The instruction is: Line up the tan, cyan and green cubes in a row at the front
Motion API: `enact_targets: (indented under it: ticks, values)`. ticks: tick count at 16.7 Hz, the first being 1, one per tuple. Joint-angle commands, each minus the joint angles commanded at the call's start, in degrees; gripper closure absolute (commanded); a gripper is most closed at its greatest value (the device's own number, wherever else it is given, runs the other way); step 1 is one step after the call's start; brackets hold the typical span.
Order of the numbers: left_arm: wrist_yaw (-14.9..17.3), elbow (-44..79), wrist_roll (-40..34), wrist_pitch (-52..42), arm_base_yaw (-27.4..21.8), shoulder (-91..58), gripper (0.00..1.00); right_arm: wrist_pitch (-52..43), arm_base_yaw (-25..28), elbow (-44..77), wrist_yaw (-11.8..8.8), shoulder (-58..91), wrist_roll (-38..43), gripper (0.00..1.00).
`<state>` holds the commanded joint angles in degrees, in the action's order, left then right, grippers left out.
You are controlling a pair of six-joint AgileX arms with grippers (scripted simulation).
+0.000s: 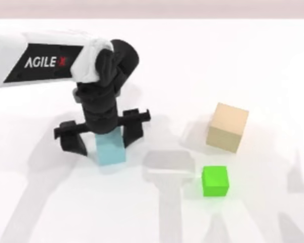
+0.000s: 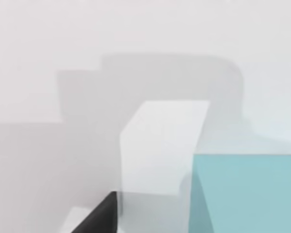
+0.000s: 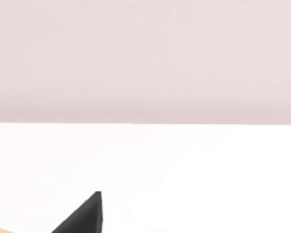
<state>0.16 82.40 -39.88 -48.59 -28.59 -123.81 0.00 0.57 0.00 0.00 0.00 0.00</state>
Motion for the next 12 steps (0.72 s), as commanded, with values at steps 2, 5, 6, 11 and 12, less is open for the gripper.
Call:
enact_targets:
  ticks: [2, 5, 6, 11, 12]
  values:
    - [0.0, 0.0, 0.0, 0.0, 0.0, 0.0, 0.68, 0.0, 0.0, 0.0, 0.0, 0.0, 0.0, 0.0]
    - [0.0, 0.0, 0.0, 0.0, 0.0, 0.0, 0.9, 0.0, 0.0, 0.0, 0.0, 0.0, 0.0, 0.0]
    - [0.0, 0.0, 0.0, 0.0, 0.0, 0.0, 0.98, 0.0, 0.0, 0.0, 0.0, 0.0, 0.0, 0.0]
    - [0.0, 0.0, 0.0, 0.0, 0.0, 0.0, 1.0, 0.0, 0.0, 0.0, 0.0, 0.0, 0.0, 0.0]
    - [0.0, 0.0, 0.0, 0.0, 0.0, 0.0, 1.0, 0.0, 0.0, 0.0, 0.0, 0.0, 0.0, 0.0]
